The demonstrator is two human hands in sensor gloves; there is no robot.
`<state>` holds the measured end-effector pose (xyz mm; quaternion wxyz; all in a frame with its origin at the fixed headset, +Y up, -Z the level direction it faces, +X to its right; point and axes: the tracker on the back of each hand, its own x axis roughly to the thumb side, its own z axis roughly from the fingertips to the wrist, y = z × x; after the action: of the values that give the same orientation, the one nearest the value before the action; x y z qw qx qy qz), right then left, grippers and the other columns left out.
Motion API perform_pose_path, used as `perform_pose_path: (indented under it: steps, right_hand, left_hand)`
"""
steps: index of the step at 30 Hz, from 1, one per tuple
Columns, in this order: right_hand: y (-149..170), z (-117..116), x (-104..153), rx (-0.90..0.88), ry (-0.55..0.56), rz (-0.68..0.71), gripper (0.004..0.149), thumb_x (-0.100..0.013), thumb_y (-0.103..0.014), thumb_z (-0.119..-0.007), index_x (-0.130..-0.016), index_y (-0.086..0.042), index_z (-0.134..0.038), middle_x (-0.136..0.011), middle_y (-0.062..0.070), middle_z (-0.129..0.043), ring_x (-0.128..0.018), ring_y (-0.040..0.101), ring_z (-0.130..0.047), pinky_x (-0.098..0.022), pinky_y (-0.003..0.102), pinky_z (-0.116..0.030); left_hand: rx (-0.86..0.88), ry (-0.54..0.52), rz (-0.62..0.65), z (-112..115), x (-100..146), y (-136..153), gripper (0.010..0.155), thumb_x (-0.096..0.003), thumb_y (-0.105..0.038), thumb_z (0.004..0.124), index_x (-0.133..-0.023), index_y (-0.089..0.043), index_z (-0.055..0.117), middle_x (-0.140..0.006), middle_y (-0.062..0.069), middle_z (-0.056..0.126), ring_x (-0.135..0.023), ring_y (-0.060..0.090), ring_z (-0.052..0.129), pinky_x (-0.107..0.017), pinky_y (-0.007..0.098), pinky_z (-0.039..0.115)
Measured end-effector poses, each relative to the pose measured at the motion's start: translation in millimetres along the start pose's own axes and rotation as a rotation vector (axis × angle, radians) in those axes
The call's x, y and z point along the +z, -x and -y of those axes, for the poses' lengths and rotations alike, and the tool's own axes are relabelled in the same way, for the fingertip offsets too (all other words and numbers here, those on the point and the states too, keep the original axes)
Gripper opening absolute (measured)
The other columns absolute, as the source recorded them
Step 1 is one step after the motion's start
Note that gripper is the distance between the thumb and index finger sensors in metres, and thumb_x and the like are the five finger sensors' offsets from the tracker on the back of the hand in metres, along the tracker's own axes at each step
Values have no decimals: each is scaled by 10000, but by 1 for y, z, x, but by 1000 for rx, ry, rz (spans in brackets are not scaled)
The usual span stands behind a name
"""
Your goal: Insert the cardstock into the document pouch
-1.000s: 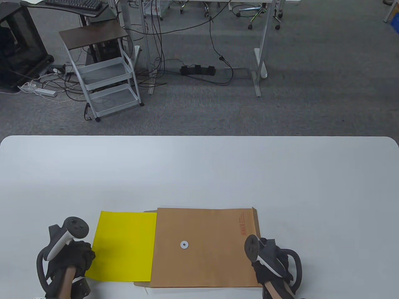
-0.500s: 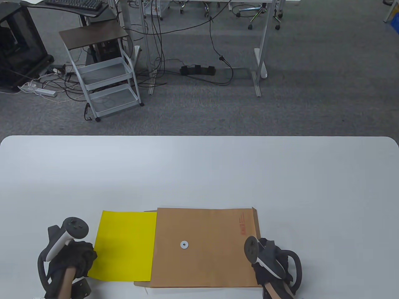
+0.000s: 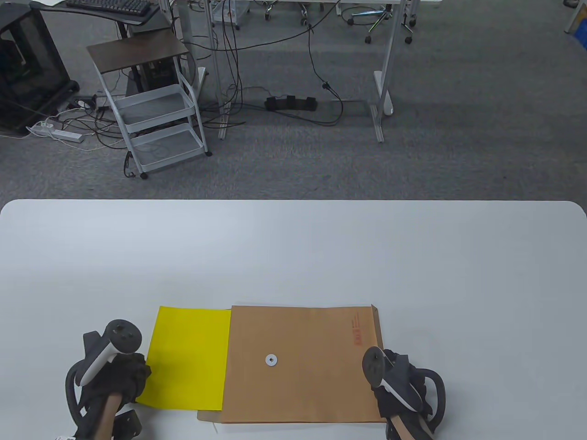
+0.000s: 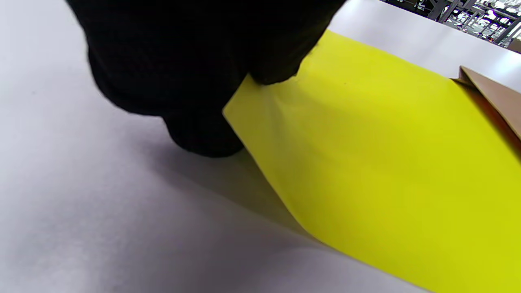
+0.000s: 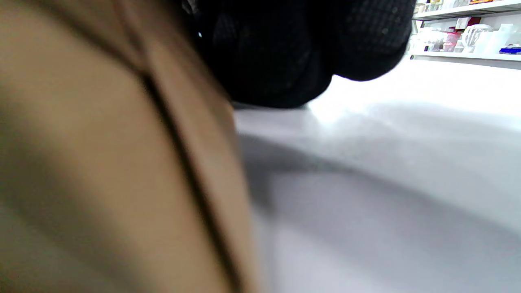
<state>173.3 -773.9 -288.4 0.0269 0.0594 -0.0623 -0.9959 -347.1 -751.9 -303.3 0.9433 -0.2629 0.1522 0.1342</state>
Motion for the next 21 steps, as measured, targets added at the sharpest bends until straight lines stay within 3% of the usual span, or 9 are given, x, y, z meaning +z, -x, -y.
perform_pose_path:
  steps: [21]
  right_hand:
    - [0,0,0,6,-2,1,259,-783,-189,-609,-951,-3,-674,-648,97,-859,-410,147,-944,-418,391,-806]
  left_hand:
    - [29,-7,15,1,0,0,413,-641,-286,791,-948,-12,834,-713,75,1043,-458,195,1134,-384,329,949]
